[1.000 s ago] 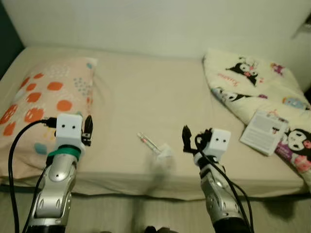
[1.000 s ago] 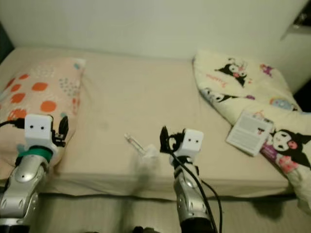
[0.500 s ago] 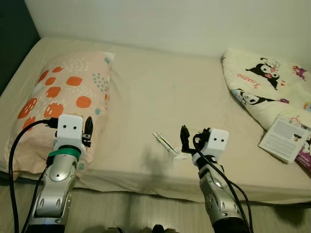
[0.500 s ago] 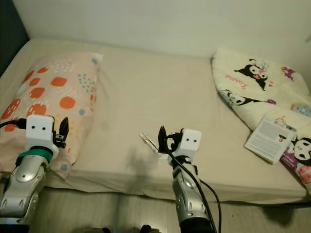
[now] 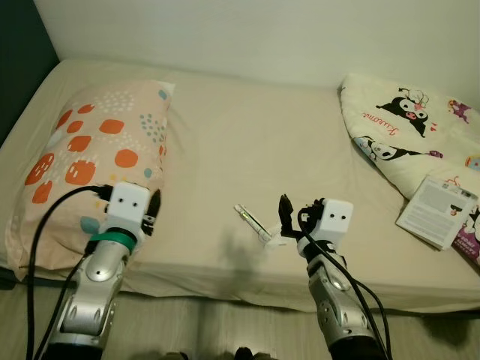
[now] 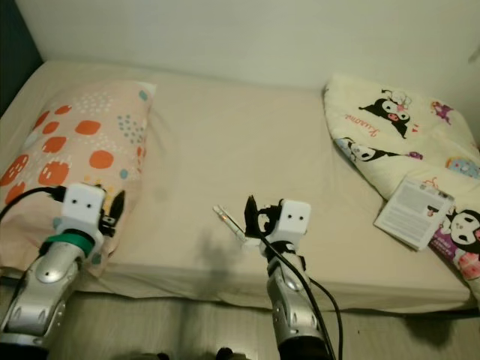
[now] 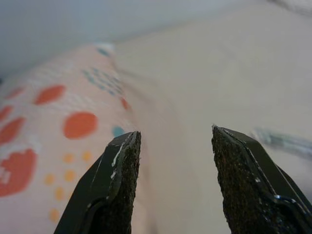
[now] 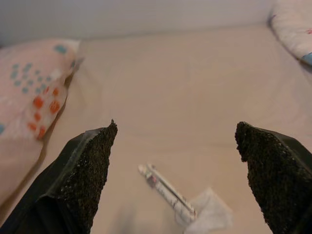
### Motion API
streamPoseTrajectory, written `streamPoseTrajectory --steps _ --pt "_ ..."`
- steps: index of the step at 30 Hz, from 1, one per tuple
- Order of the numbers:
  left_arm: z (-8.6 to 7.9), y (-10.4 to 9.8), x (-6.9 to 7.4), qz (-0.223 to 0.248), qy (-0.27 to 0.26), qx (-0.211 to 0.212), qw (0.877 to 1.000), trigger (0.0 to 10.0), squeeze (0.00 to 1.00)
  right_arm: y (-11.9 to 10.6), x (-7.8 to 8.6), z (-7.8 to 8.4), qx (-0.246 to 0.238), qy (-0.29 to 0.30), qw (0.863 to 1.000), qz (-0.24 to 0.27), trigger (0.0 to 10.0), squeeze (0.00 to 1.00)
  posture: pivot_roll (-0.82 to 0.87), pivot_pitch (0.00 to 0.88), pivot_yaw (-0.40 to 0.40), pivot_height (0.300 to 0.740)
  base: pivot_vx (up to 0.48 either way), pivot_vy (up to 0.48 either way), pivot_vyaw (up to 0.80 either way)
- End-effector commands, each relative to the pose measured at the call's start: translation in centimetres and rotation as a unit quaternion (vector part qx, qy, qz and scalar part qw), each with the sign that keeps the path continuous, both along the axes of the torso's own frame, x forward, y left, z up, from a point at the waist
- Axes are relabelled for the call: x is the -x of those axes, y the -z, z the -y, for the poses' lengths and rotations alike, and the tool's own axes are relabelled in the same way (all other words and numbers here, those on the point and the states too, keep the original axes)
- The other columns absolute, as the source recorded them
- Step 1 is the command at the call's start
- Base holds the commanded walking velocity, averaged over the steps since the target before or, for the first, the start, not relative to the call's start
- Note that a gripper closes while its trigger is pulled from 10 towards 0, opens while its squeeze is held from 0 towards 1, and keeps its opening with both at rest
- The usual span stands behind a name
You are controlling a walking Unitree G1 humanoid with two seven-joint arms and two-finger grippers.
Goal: Clean up the room
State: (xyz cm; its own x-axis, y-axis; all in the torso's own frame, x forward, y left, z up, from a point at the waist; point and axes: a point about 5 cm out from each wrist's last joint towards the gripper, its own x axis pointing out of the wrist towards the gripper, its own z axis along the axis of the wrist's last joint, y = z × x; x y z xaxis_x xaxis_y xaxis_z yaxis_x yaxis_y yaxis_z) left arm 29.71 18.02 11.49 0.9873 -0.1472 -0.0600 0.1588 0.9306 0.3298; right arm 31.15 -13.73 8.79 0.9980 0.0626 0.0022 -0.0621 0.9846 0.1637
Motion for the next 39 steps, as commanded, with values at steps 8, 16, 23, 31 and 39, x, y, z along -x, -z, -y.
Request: streamPoseTrajectory --steps 8,16,23,31,39 --pt "2.0 2.1 1.3 -0.044 0.079 -0.036 0.995 10.0 0.0 0.6 0.1 0.5 0.008 0.003 1.0 -0.014 10.0 0.0 0.13 0.064 -0.025 0.7 0.0 0.0 0.0" --pt "1.2 0.9 0.5 -0.002 0.059 -0.033 0.998 10.0 0.0 0.3 -0.3 -0.1 0.008 -0.009 1.0 -0.008 10.0 0.0 0.14 0.07 -0.024 0.665 0.0 0.0 0.0" --pt "-0.1 -1.2 -0.2 0.04 0.018 -0.029 0.999 10.0 0.0 -0.1 -0.9 -0.8 0.008 -0.021 1.0 -0.002 10.0 0.0 0.14 0.072 -0.025 0.635 0.0 0.0 0.0" --pt "-0.8 -2.2 -0.4 0.057 0.001 -0.025 0.998 10.0 0.0 -0.5 -1.5 -1.3 0.008 -0.032 0.999 0.001 10.0 0.0 0.16 0.084 -0.031 0.605 0.0 0.0 0.0" --pt "-0.7 -2.8 -0.4 0.068 -0.003 -0.018 0.998 10.0 0.0 -1.1 -2.6 -2.6 0.007 -0.05 0.999 0.007 10.0 0.0 0.16 0.1 -0.034 0.575 0.0 0.0 0.0"
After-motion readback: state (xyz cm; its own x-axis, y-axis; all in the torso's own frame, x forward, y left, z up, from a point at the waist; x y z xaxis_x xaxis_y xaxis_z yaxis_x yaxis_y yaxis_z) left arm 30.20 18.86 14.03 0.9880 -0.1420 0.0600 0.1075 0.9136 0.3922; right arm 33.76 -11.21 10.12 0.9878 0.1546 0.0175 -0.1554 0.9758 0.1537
